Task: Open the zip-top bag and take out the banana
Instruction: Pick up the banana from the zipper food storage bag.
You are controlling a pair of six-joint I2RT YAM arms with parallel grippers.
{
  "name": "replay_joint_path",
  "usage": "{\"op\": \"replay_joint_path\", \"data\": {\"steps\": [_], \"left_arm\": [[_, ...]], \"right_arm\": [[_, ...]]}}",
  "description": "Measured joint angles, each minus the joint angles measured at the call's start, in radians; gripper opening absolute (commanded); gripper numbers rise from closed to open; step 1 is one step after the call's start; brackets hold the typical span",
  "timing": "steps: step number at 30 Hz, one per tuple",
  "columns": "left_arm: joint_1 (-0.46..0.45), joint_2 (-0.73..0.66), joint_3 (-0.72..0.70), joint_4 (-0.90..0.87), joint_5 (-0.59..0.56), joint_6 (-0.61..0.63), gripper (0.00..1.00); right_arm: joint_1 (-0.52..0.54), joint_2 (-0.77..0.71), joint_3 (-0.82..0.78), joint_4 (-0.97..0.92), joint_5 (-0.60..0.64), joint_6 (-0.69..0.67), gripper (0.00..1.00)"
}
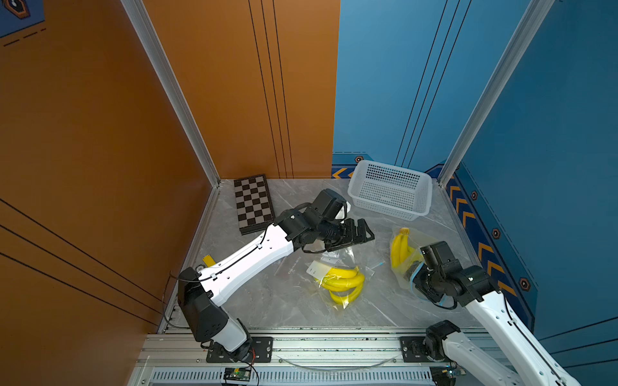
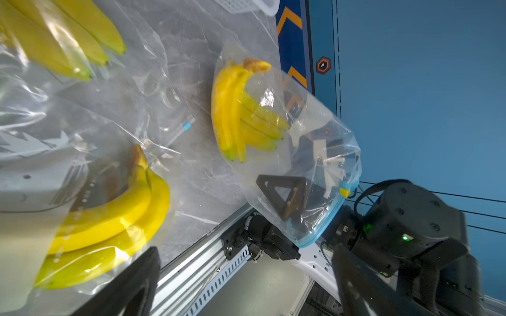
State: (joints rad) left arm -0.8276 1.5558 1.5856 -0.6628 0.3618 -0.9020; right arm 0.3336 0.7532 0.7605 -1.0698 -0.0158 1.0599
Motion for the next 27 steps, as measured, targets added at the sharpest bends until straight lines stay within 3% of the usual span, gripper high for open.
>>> {"op": "replay_joint_path", "data": {"steps": [4,11,20,27], "left_arm": [[0.004,0.077,0.065,0.002,-0.011,0.072,0.98],[-0.007,0.385,0.313,0.008,-0.020,0.154,0.98],[-0.082,0.814,0.751,0.017,0.078,0.072,0.98],[-0.111,0.941,0.850,0.006,0.151,-0.013,0.98]], "right_arm": [[-0.013,-0.038,-0.057,0.008,-0.002,0.060,0.65],[-0.066,-0.034,-0.062,0.007,-0.018,0.027,0.63],[-0.101,-0.010,-0.062,0.008,-0.124,-0.136,0.62],[-0.117,0.013,-0.043,0.003,-0.146,-0.239,0.62]]}}
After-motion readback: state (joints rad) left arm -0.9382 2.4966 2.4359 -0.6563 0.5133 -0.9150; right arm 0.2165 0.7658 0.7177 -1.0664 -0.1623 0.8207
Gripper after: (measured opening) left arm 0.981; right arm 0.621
